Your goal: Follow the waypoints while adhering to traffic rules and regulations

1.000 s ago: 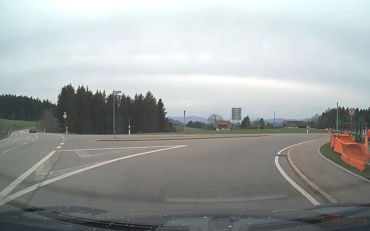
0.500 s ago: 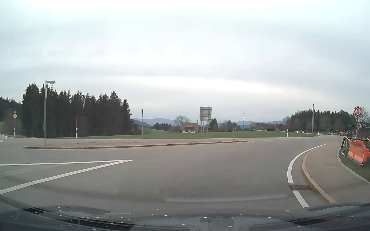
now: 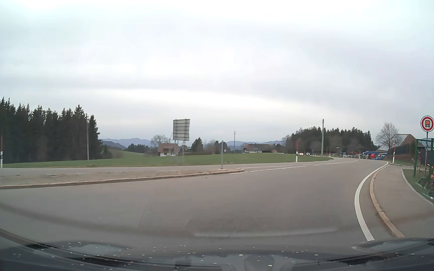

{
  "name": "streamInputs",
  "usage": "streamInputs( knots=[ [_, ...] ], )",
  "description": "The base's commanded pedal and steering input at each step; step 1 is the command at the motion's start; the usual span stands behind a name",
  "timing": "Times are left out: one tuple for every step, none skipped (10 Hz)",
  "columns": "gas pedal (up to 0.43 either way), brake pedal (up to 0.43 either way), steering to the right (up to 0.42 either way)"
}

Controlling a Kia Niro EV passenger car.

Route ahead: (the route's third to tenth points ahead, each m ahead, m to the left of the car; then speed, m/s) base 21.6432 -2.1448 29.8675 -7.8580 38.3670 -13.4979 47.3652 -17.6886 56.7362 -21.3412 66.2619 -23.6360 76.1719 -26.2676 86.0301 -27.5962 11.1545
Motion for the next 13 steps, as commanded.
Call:
streamInputs(
  knots=[
    [0.000,0.000,0.161],
    [0.000,0.000,0.161],
    [0.000,0.000,0.161],
    [0.000,0.000,0.161],
    [0.000,0.000,0.160],
    [0.028,0.000,0.160],
    [0.059,0.000,0.159],
    [0.067,0.000,0.157],
    [0.110,0.000,0.147],
    [0.157,0.000,0.136],
    [0.189,0.000,0.121],
    [0.189,0.000,0.107],
    [0.189,0.000,0.093]
  ],
)
